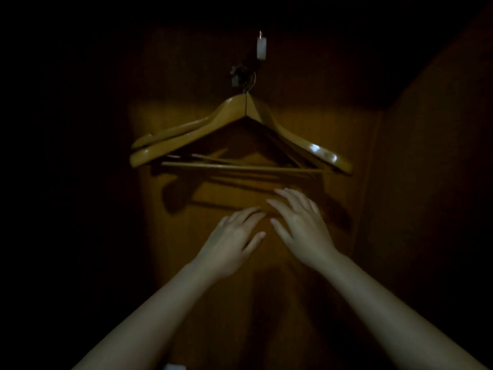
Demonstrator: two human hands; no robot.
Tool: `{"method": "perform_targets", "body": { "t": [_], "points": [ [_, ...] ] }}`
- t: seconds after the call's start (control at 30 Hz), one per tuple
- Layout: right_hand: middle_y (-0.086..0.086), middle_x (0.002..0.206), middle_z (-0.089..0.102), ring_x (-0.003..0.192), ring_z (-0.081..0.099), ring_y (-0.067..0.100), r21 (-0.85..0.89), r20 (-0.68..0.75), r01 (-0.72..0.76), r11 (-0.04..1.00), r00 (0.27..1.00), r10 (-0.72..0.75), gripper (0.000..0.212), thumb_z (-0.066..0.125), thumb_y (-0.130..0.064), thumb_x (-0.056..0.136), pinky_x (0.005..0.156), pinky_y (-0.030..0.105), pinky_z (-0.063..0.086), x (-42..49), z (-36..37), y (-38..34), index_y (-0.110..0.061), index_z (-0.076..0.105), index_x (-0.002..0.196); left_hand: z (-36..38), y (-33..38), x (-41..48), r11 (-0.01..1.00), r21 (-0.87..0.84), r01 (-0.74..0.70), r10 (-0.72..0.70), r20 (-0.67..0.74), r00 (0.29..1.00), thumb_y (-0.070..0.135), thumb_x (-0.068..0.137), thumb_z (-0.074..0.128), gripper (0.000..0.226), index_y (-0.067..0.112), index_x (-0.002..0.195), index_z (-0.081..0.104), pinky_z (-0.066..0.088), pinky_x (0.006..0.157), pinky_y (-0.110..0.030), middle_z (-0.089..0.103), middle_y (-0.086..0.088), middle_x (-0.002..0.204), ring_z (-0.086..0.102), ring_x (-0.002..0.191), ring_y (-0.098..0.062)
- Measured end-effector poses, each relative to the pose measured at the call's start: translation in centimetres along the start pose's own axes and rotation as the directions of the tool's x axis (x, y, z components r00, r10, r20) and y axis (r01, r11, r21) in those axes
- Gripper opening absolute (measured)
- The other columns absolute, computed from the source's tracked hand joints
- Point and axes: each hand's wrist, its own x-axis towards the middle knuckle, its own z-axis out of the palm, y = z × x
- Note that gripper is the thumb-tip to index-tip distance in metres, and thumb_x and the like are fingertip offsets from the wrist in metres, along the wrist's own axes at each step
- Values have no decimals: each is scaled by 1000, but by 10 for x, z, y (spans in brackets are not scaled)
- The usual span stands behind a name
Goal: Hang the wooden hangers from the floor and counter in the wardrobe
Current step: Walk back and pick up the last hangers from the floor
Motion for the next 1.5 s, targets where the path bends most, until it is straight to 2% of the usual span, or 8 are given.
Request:
{"method": "perform_targets", "body": {
  "t": [0.3, 0.6, 0.77, 0.97, 1.13, 1.33, 1.43, 1.5],
  "points": [
    [-2, 148, 32, 138, 26, 16, -70, 306, -297, 952, 902, 304, 42, 38, -38, 97, 110, 34, 24, -176, 30, -23, -24, 43, 136, 79, 40, -113, 969, -244, -46, 128, 333, 934, 40, 98, 33, 46, 24, 141, 33, 29, 111, -30, 39, 4, 145, 35, 133, -12],
    [-1, 130, 52, 118, 50, 19, -196, 516, -607, 770, 604, 608, 35, 39, -35, 96, 95, 31, 40, -370, 29, -42, -24, 52, 127, 168, 109, -205, 912, -408, -39, 308, 620, 721, 37, 96, 42, 35, 23, 127, 50, 49, 83, -30, 60, 1, 124, 59, 103, -15],
    [1, 125, 57, 114, 54, 21, -280, 555, -749, 600, 383, 738, 33, 40, -32, 97, 93, 33, 42, -482, 16, -62, -21, 53, 125, 214, 152, -265, 894, -442, 79, 348, 793, 500, 39, 96, 42, 35, 22, 125, 50, 50, 87, -33, 61, -1, 122, 58, 104, -16],
    [4, 129, 52, 114, 54, 23, -416, 590, -842, 345, 40, 807, 36, 37, -33, 98, 92, 33, 43, -615, -6, -84, -20, 49, 129, 260, 207, -323, 907, -412, 87, 370, 877, 306, 30, 96, 44, 29, 14, 116, 57, 49, 79, -26, 64, -4, 115, 60, 100, -18],
    [8, 123, 54, 104, 58, 26, -492, 624, -863, 112, -260, 737, 33, 35, -28, 98, 84, 33, 47, -725, -32, -104, -15, 54, 122, 291, 252, -376, 930, -307, 203, 283, 949, 138, 26, 96, 46, 28, 10, 114, 59, 43, 76, -24, 61, -7, 103, 55, 92, -18],
    [14, 126, 58, 110, 56, 29, -373, 593, -856, -358, -517, 617, 33, 41, -21, 97, 90, 33, 45, -829, -70, -127, -7, 57, 122, 325, 295, -428, 971, -128, 201, 136, 990, -25, 17, 95, 46, 21, 17, 77, 58, 41, 64, -26, 59, -6, 82, 60, 95, -31],
    [18, 124, 59, 113, 56, 31, -317, 562, -800, -510, -591, 578, 31, 42, -12, 96, 87, 31, 42, -866, -93, -141, 1, 60, 118, 337, 327, -431, 985, -90, 151, 98, 994, -49, 18, 97, 44, 26, 4, 113, 58, 43, 77, -27, 60, -16, 116, 57, 109, -30],
    [25, 118, 61, 108, 57, 36, -298, 550, -747, -595, -643, 533, 30, 42, -9, 96, 84, 35, 43, -888, -103, -153, 9, 61, 111, 345, 353, -426, 986, -104, 132, 109, 994, -31, 18, 98, 43, 31, 1, 121, 53, 43, 84, -29, 57, -19, 125, 54, 113, -30]
  ]
}}
